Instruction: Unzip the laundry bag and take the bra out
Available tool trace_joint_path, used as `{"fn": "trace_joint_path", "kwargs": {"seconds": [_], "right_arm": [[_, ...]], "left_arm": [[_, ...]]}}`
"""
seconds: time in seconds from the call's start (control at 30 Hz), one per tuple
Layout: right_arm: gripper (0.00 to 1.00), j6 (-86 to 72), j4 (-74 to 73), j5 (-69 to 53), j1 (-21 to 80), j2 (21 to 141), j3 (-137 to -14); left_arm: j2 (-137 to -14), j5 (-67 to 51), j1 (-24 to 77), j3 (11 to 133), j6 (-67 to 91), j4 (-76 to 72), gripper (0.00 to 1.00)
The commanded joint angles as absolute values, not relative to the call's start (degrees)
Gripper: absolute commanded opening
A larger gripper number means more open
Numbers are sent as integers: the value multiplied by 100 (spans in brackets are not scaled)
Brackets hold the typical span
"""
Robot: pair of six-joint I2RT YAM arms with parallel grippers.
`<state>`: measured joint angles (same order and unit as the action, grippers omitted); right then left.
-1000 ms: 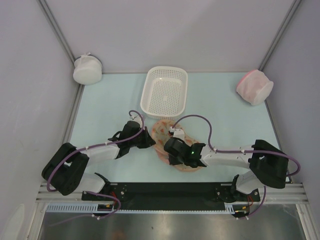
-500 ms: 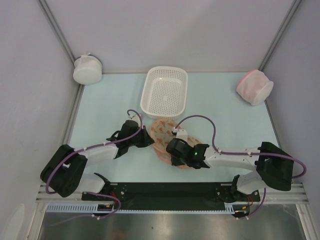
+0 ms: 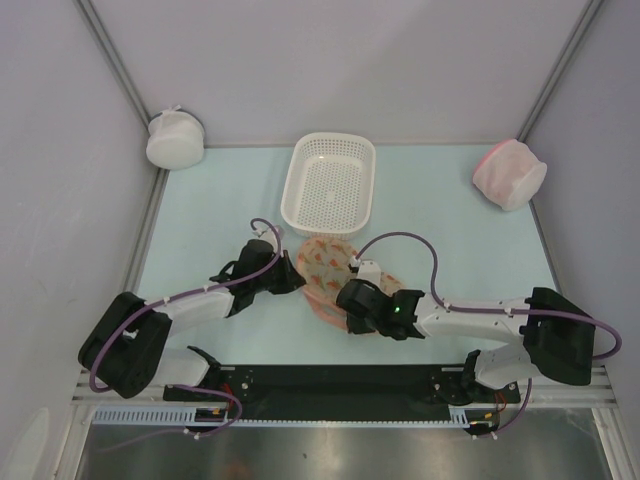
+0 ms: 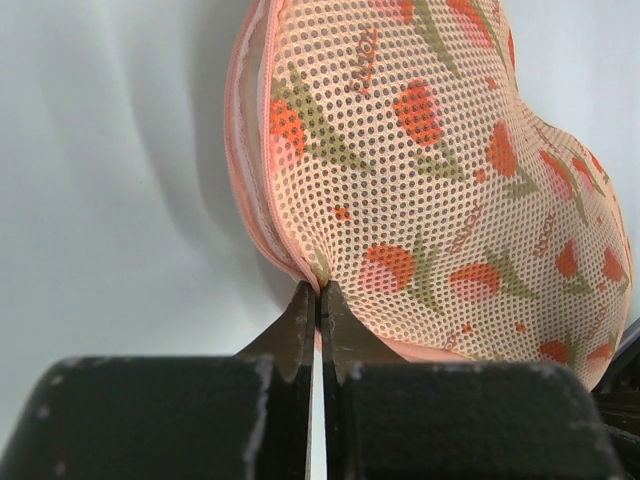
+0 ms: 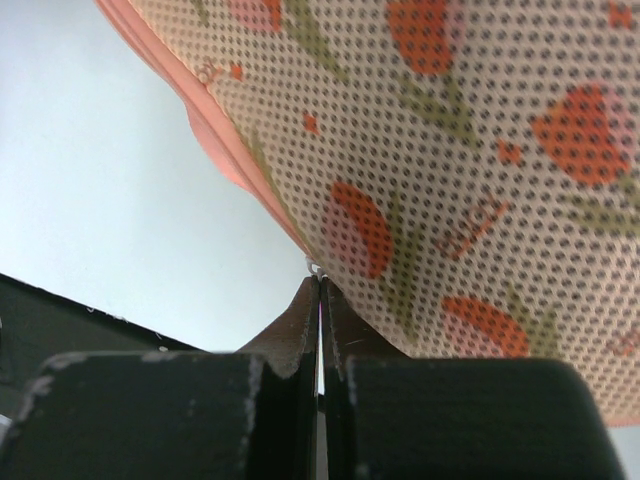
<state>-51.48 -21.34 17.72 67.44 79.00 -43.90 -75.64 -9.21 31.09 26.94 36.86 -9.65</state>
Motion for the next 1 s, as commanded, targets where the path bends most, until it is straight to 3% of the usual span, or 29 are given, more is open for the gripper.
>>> {"fn": "trace_joint_path", "kwargs": {"seconds": [0.0,0.97], "right_arm": [[0,-5265,-2795,1969,6794,7629,-4254],[0,-5625,-3463,2030,6864,7110,-4008]], "left_arm": [[-7418,-422,2909,2646,3401,-976,0],[-7462,-457,2760,2654,3305,-967,0]]}}
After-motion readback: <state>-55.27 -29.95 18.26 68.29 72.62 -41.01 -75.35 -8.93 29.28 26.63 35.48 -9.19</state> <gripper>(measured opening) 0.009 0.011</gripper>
